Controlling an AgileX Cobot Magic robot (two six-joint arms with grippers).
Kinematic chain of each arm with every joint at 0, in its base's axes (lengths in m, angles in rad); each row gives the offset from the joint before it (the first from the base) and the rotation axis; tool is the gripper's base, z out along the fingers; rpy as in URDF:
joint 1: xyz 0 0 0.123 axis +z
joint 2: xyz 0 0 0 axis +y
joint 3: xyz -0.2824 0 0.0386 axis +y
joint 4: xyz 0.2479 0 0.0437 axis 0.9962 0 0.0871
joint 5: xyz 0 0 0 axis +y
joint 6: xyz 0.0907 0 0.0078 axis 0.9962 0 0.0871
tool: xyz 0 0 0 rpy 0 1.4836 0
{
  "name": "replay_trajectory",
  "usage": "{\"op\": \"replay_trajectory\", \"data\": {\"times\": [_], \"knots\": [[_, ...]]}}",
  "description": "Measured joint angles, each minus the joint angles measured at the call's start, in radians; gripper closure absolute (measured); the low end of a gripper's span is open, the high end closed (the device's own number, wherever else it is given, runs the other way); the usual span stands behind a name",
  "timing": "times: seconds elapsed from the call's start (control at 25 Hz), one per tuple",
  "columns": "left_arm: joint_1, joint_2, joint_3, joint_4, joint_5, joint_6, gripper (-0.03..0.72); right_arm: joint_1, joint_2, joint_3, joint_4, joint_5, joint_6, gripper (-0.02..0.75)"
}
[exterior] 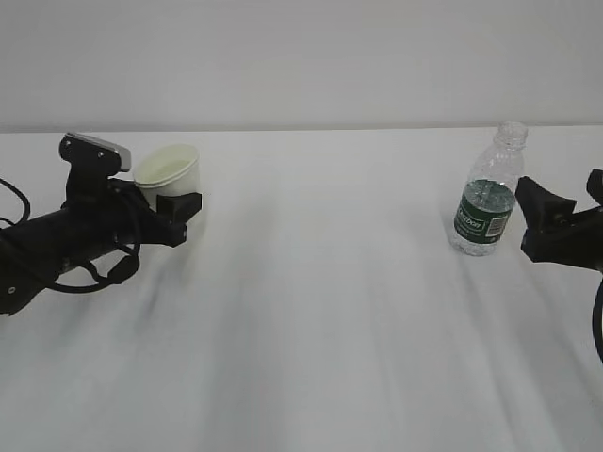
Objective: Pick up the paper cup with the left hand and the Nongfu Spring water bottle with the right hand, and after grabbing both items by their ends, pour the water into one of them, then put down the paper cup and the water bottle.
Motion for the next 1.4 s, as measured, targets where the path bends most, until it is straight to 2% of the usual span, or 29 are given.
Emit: {"op": "replay_trajectory", "data": {"times": [0.6, 1.08, 1.4], "knots": [[0.024, 0.126, 0.0, -0.162, -0.145, 0.089, 0.25, 0.0, 0.0, 0.0, -0.03, 0.042, 0.0, 0.143], [0.024, 0.174, 0.0, -0.238, -0.174, 0.119, 0.25, 0.0, 0.0, 0.0, -0.037, 0.049, 0.0, 0.143], [0.024, 0.174, 0.0, -0.247, -0.178, 0.124, 0.241, 0.0, 0.0, 0.0, -0.042, 0.052, 0.002, 0.143]]}}
